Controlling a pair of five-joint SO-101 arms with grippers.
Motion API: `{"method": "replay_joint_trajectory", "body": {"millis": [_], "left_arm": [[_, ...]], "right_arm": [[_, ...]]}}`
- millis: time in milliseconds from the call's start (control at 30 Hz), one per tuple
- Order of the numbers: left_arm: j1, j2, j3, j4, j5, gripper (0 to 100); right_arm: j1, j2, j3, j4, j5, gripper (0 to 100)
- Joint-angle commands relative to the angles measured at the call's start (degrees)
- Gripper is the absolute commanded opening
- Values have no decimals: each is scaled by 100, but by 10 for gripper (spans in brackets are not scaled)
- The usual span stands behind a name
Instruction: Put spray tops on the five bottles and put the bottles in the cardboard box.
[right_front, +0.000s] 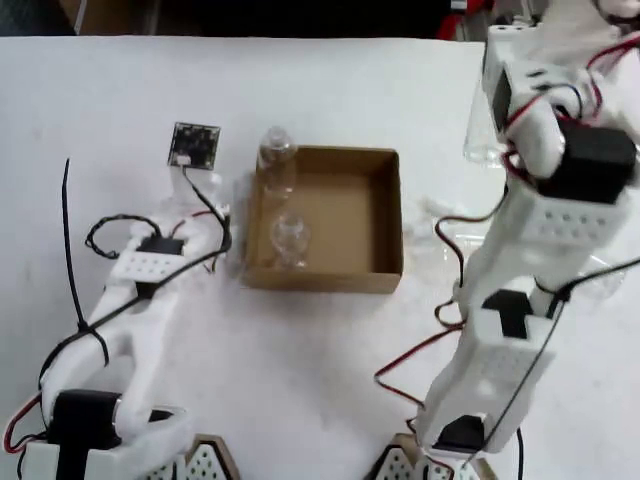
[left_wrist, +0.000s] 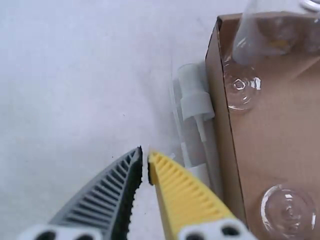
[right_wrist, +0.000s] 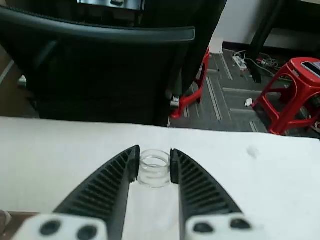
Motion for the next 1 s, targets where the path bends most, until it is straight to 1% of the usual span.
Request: {"method": "replay_joint_trajectory", "body": {"millis": [0,133,267,333,467,533,667,967], "left_arm": [[66,-22,-62,-141,-79,24],[66,-22,-62,-141,-79,24],[66,-22,-53,-141,-79,24],[66,-22,-44,-141,-79,24],[57,-22,-44,-141,-79,24],[57,-22,-44,-141,-79,24],[57,-22,-44,-141,-79,24],[57,-22,-62,-141,-79,24]], "right_arm": [[-92,-1130,818,163,-141,15],[-312,-2246,2549,145,-167,17],[-488,-3125,3982,-66,-730,18],[-576,-3389,4571,-251,-923,18],[-884,-3618,5767,-734,-958,16],[-1051,-3609,6347,-1138,-958,16],[-1253,-3653,7437,-2281,-923,18],[-1763,-3609,9134,-4585,-905,16]]}}
